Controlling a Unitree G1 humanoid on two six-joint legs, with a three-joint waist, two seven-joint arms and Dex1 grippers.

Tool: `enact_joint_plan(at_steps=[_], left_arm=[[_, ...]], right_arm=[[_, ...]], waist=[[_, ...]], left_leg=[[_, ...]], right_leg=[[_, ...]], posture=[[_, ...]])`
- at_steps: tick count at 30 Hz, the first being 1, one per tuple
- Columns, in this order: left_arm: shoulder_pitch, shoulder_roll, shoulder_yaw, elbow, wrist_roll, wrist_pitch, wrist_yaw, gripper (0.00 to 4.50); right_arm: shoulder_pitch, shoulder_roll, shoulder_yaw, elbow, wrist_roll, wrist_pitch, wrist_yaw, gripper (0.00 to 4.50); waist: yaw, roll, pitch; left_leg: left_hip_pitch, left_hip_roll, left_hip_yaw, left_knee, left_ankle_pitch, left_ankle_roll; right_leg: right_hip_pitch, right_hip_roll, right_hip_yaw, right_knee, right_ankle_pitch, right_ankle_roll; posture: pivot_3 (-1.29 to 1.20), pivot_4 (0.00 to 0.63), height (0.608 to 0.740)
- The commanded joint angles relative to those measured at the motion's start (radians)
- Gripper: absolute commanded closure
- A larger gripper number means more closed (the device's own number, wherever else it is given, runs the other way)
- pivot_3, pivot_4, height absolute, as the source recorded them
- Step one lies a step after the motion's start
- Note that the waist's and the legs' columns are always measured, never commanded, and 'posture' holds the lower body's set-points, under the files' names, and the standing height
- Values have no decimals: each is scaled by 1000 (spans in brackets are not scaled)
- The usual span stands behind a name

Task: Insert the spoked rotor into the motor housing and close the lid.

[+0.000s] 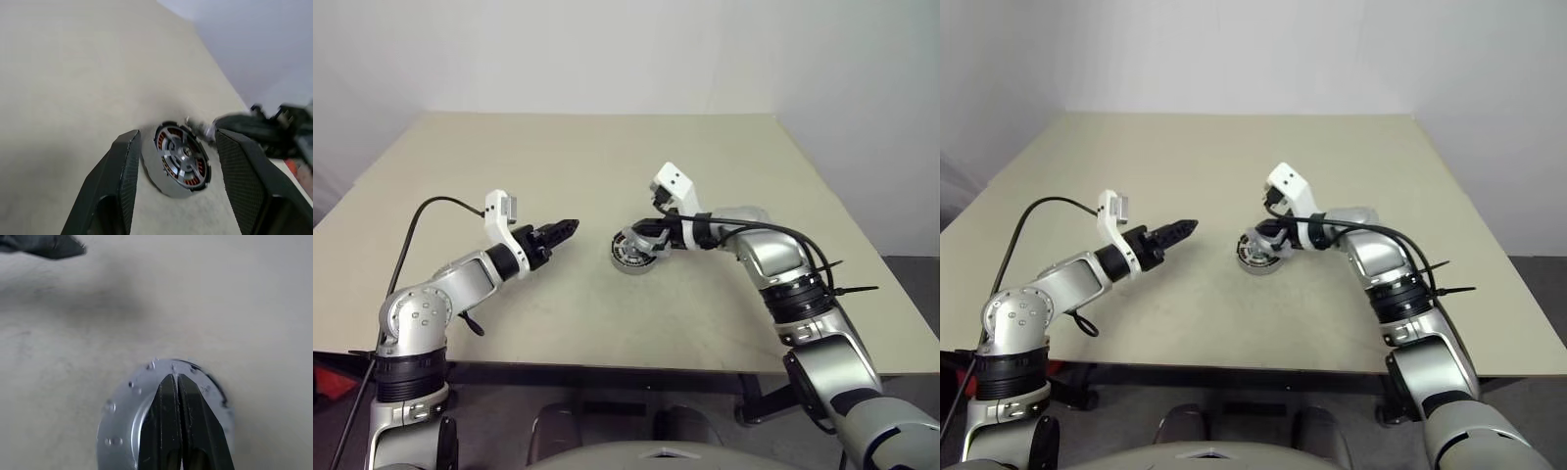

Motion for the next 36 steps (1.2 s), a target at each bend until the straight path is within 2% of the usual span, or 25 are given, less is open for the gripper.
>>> enact_joint_plan(at_steps=[1, 16, 25, 31, 36], left_arm=[[-29, 13, 23, 2, 8, -15, -6, 1935], [-63, 16, 25, 26, 27, -11, -18, 1935], [-79, 9, 8, 36, 36, -1, -33, 1935], [-57, 8, -53, -2, 45, 17, -73, 1935], [-37, 46, -96, -43, 64, 28, -140, 1935]], right_arm=[[-4, 27, -2, 7, 2, 6, -39, 4489], [54, 86, 20, 117, -20, -41, -106, 4489], [53, 85, -34, 70, 23, -114, -91, 4489], [80, 26, -91, 14, 74, -190, -14, 4489], [150, -50, -78, -21, 102, -238, 109, 4489]], waist=[[0, 0, 0], [-1, -1, 0], [0, -1, 0], [2, -1, 0], [2, -1, 0]], left_leg=[[0, 0, 0, 0, 0, 0], [1, 0, 0, -1, 0, -1], [3, 0, 0, -1, 1, -2], [2, 0, 0, -1, 1, -1], [2, 0, 0, -2, 1, -1]], right_leg=[[0, 0, 0, 0, 0, 0], [1, 0, 0, 0, 0, 0], [3, 0, 0, 0, 0, 0], [2, 0, 0, -1, 0, 0], [2, 0, 0, -1, 0, 0]], posture=[[0, 0, 740], [0, 0, 740], [0, 0, 740], [0, 0, 740], [0, 0, 740]])
